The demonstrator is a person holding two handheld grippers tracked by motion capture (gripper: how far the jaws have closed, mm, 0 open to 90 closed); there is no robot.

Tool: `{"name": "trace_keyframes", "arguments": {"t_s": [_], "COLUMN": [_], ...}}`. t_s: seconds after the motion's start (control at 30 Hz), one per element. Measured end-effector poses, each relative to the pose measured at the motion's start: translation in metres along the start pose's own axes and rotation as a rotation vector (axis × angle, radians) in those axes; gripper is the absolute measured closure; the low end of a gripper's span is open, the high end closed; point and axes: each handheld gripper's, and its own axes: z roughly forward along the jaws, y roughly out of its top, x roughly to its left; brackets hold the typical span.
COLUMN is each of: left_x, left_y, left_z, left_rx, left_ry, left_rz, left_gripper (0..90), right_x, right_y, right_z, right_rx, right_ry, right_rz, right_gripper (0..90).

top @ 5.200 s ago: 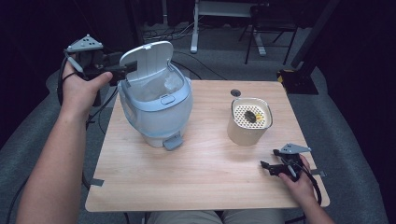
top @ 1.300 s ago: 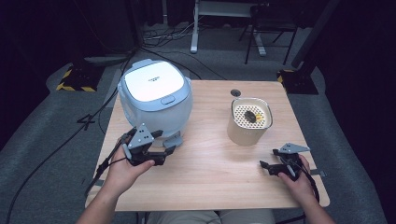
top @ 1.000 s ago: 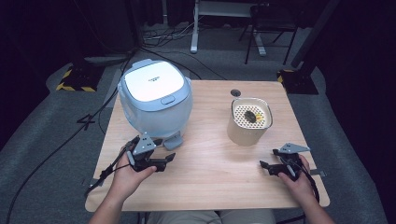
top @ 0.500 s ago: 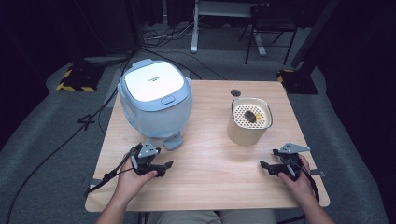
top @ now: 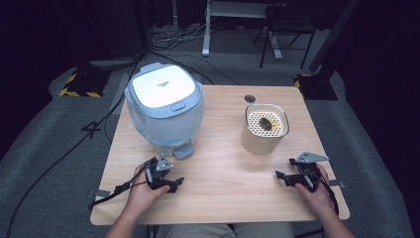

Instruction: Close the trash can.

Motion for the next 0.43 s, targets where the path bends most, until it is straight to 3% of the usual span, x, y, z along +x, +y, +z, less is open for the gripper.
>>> {"name": "trace_keyframes", "arguments": {"t_s": [0.2, 0.43], "left_x": [0.0026, 0.0075], "left_y": [-0.0007, -0.0014], "left_z": [0.0017, 0.0010], "left_rx": [-0.008, -0.005], "left_ry": [-0.011, -0.048], "left_rz": [-0.003, 0.037], "left_gripper": [16.2, 14.6], "right_x": [0.0000, 0.0002], "right_y": [0.0000, 0.0000], "right_z": [0.0000, -0.0001], "right_rx": [0.000, 0.001], "right_ry": [0.000, -0.002], "right_rz": [0.000, -0.001], "right_gripper": [17.1, 16.3]}}
